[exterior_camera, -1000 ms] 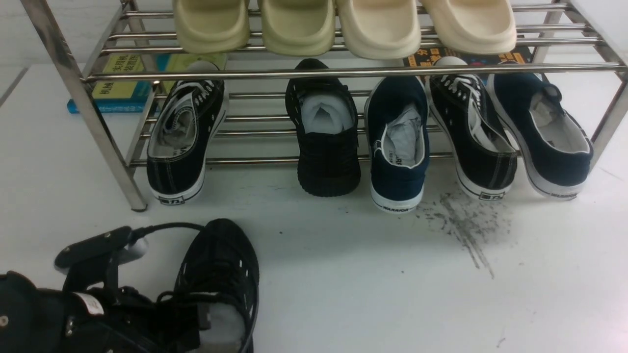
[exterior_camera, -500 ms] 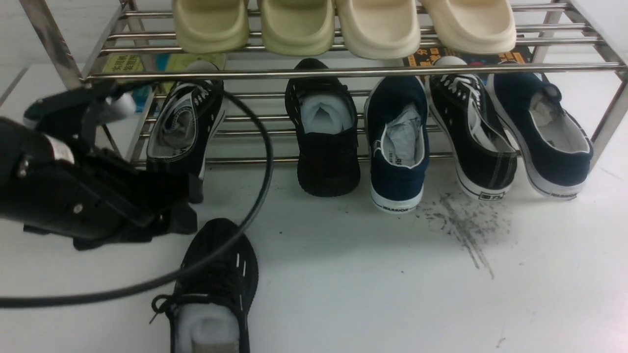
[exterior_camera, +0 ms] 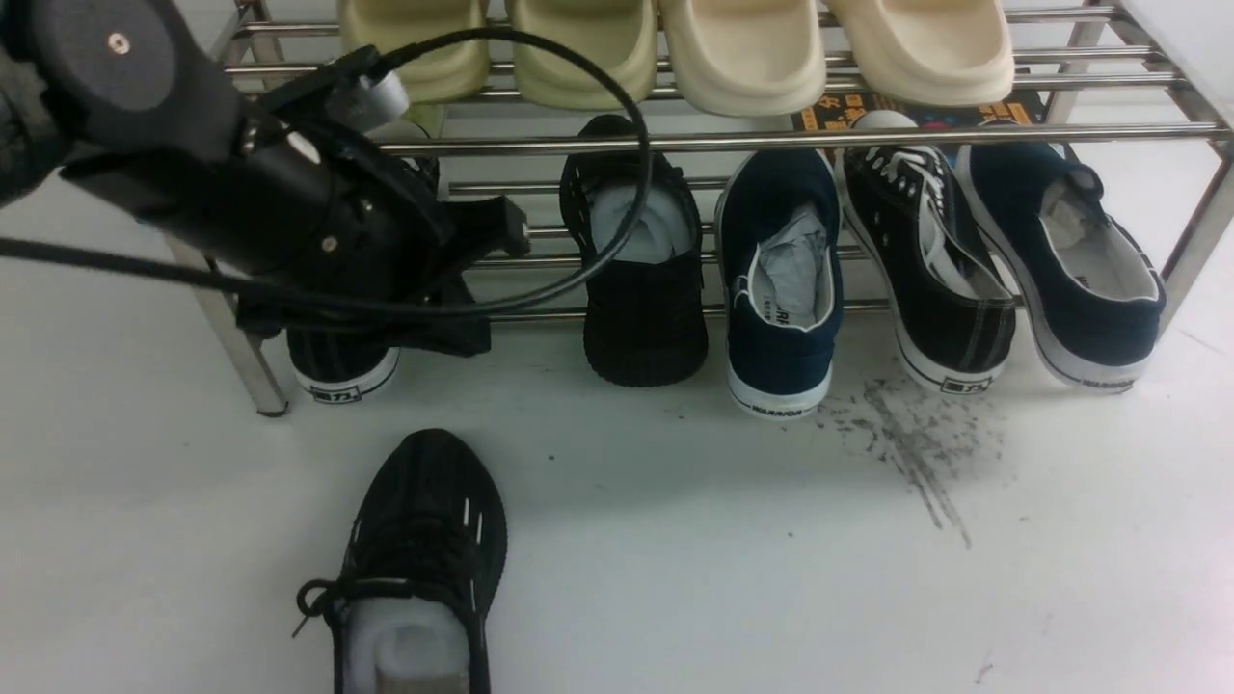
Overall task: Take the shoes off the shelf with your hand on the white table.
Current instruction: 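Grasp a shoe standing on the lower shelf of the shoe rack with the left gripper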
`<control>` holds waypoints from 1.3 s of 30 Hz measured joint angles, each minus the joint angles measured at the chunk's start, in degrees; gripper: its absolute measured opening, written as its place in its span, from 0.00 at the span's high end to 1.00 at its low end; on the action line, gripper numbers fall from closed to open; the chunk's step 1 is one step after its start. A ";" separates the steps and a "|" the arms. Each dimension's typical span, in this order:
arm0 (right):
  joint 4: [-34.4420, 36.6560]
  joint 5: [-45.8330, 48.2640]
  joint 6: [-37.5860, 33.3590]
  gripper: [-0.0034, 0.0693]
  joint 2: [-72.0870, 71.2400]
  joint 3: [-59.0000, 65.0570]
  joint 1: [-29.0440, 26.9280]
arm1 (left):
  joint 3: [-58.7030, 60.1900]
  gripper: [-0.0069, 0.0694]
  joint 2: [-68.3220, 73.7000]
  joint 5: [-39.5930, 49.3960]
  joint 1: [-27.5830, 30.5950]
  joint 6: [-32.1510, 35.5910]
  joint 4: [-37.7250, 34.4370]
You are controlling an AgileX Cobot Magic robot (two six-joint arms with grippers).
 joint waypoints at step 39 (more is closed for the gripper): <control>-2.51 -1.71 0.00 0.96 -5.93 0.36 0.00 | -8.01 0.60 23.56 -34.49 -5.78 0.90 2.94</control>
